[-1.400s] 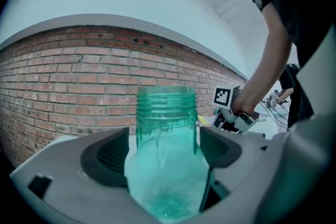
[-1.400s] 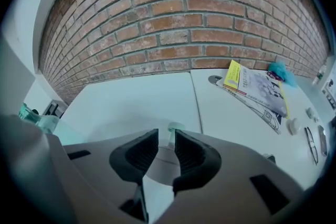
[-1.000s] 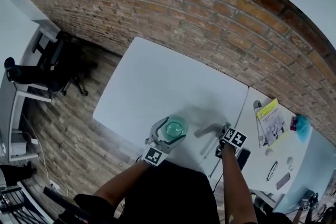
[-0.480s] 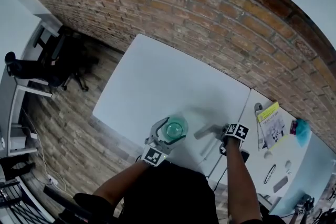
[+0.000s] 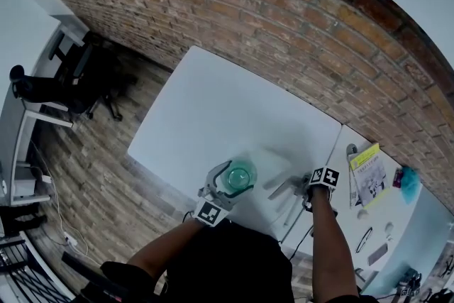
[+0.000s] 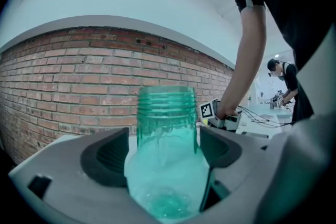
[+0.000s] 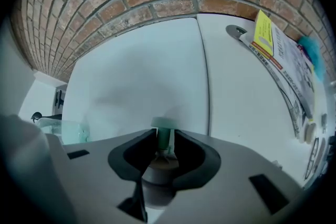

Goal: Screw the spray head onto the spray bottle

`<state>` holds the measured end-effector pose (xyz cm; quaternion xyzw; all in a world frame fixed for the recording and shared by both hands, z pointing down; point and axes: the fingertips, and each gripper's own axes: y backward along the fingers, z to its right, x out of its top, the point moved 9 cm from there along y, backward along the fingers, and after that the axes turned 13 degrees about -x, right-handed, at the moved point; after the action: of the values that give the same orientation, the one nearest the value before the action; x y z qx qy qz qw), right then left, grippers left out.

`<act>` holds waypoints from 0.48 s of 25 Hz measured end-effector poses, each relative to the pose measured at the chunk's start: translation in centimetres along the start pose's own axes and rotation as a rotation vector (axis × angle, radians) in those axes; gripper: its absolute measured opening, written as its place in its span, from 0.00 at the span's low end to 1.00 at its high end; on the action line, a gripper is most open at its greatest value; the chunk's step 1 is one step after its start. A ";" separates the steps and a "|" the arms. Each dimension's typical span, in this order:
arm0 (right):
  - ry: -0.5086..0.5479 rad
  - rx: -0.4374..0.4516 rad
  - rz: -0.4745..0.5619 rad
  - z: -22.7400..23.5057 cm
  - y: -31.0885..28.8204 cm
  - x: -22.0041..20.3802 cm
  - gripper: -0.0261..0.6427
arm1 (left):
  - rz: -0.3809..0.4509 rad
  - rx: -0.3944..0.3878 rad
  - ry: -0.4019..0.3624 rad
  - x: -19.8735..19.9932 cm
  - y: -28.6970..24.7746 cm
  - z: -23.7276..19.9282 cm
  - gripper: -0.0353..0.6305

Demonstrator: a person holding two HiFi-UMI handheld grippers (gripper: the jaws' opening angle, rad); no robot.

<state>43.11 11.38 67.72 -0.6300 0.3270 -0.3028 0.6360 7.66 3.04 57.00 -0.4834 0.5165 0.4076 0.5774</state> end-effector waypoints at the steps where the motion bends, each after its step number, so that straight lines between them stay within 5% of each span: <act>1: 0.003 0.015 -0.001 0.1 0.0 0.0 0.20 | -0.003 0.002 -0.004 0.0 0.0 0.0 0.66; 12: 0.024 0.079 0.125 -0.6 1.6 -1.1 0.15 | -0.006 0.001 0.038 -0.2 0.2 0.0 0.66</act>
<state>41.97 11.92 66.18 -0.5790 0.3612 -0.2824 0.6742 7.45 3.08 57.15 -0.4926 0.5261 0.3963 0.5688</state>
